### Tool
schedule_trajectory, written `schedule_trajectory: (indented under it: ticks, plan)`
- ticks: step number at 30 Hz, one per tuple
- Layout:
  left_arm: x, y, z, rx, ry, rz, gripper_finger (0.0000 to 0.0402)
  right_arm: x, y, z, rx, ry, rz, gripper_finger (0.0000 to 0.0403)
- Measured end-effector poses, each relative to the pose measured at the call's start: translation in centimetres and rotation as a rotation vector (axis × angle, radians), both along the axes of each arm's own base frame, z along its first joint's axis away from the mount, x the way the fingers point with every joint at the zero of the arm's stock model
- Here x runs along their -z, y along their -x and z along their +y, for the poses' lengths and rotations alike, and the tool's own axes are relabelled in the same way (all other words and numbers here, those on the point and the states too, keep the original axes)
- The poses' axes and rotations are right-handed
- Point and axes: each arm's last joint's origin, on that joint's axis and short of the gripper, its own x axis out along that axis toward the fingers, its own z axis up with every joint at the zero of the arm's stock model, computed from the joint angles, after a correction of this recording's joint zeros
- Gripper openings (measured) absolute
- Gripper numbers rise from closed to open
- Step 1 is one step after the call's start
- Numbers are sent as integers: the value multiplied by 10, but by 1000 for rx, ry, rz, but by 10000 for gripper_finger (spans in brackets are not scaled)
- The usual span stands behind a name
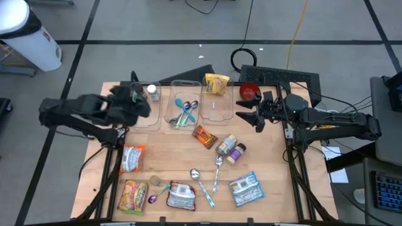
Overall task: Pick & Place Food Item
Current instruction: Put the green spice bottle into the left transparent bin
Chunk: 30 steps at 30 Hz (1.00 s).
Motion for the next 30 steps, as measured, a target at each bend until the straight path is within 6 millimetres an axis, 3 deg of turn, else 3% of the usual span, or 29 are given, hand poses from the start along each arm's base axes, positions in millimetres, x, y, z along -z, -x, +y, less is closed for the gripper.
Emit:
schedule_trajectory:
  ticks: [14,30]
  plan:
    - [88,-7,3,-271,-54,-41,206,2,0,-3,31,-1,22,281]
    - [136,6,28,-464,-65,76,206,3,1,-7,77,-2,28,281]
